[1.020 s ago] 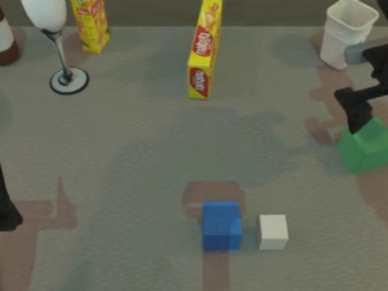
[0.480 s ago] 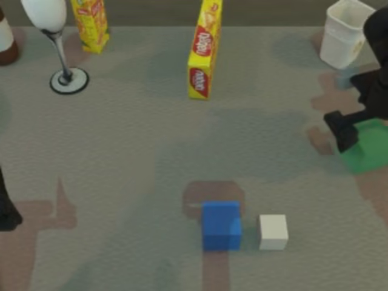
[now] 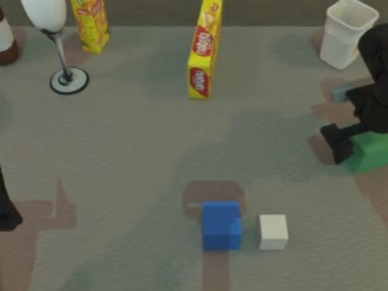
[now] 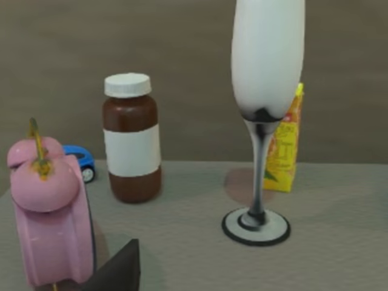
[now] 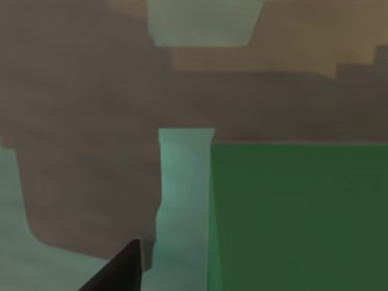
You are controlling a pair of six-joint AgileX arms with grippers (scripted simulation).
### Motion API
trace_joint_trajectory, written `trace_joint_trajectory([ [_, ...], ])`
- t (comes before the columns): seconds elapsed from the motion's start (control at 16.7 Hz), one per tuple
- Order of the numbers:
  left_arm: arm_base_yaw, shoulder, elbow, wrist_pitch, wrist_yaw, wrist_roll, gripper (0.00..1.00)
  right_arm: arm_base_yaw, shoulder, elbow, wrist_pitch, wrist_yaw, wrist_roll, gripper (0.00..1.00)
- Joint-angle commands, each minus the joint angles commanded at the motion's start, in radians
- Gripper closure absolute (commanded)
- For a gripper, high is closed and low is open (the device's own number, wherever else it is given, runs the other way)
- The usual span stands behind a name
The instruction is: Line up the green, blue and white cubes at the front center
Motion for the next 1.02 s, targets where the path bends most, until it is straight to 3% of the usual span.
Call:
trace_joint_trajectory([
  [0.72, 0.000, 0.000, 0.000, 0.000, 0.000, 0.000, 0.00, 0.000, 0.000, 0.000, 0.000, 0.000, 0.000, 0.98],
  [1.02, 0.000, 0.000, 0.000, 0.000, 0.000, 0.000, 0.00, 0.000, 0.000, 0.000, 0.000, 0.000, 0.000, 1.00],
])
